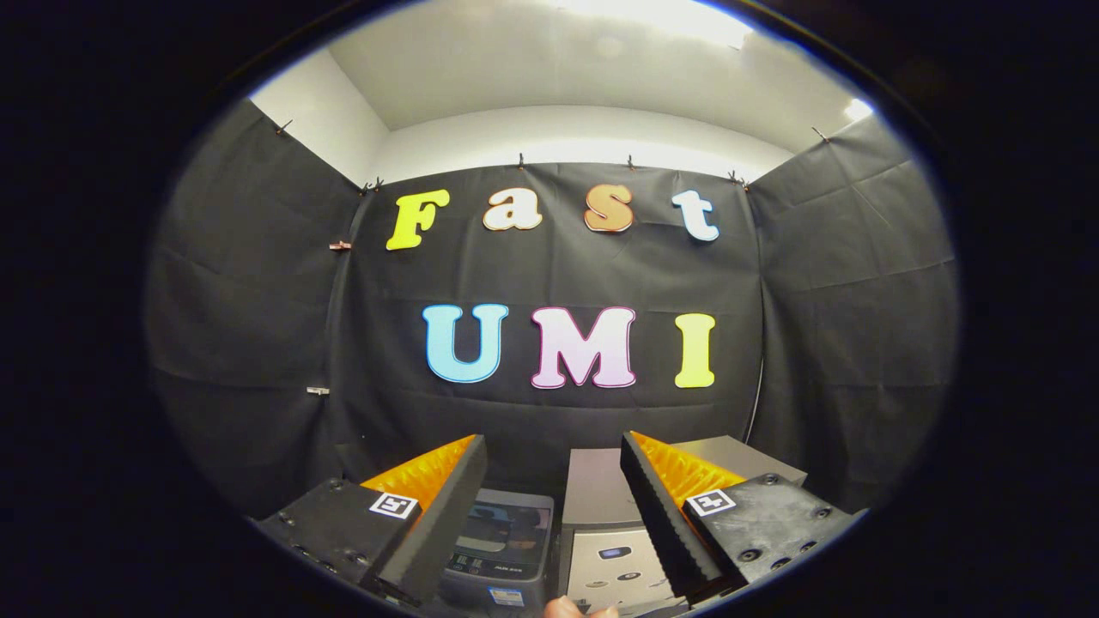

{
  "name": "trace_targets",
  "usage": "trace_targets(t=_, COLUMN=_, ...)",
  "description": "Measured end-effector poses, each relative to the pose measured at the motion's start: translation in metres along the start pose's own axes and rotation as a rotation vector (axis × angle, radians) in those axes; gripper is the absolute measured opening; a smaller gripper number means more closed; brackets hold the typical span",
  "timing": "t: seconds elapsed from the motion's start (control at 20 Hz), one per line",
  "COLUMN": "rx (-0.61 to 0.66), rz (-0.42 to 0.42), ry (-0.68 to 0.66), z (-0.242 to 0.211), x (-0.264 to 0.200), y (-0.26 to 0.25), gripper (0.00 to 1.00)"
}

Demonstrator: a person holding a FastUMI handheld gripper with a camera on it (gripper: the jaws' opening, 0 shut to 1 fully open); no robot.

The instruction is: Put the clothes into the washing machine and then close the washing machine lid.

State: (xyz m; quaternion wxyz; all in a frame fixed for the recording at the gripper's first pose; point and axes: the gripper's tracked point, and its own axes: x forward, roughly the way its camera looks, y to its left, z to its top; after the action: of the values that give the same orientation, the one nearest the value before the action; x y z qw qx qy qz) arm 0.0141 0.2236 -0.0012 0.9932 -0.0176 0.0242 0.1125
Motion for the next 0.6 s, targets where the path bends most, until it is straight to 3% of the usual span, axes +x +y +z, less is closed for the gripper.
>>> trace_targets(t=0.6, rx=0.008, rz=-0.044, ry=0.015, z=-0.016, x=0.007, y=-0.005, gripper=0.98)
